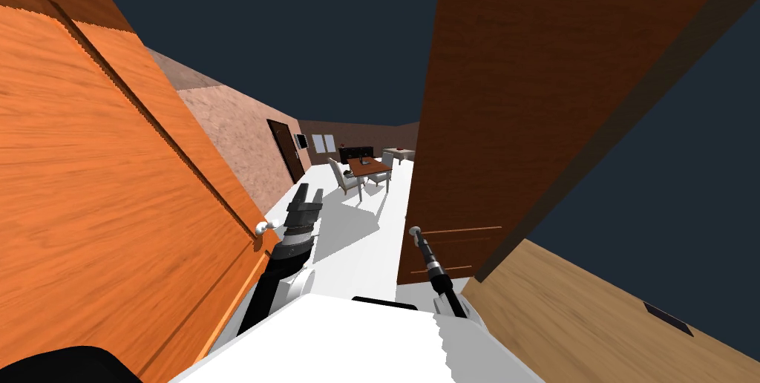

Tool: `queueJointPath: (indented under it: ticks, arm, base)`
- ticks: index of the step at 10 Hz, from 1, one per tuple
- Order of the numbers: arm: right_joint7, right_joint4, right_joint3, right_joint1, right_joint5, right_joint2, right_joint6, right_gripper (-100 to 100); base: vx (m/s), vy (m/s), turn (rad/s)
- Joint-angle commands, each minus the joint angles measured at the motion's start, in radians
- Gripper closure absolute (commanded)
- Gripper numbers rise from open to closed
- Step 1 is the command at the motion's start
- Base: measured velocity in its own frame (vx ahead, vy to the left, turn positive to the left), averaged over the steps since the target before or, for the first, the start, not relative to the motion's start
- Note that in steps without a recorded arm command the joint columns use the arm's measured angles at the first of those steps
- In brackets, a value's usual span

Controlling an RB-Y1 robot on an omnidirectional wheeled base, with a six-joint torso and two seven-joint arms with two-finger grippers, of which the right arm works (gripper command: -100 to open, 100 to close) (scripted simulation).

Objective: Push the door open

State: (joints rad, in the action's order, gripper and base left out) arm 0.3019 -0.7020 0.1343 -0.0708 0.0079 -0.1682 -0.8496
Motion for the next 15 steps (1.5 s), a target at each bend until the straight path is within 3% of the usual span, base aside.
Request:
queueJointPath:
  ticks: [1, 15]
  arm:
    - [-0.031, -0.001, 0.001, -0.003, -0.009, -0.002, -0.001, 100]
    - [-0.397, 0.034, 0.081, -0.043, -0.145, 0.000, -0.001, 100]
  base:
    - [0.039, 0.018, -0.028]
    - [0.045, 0.021, -0.050]
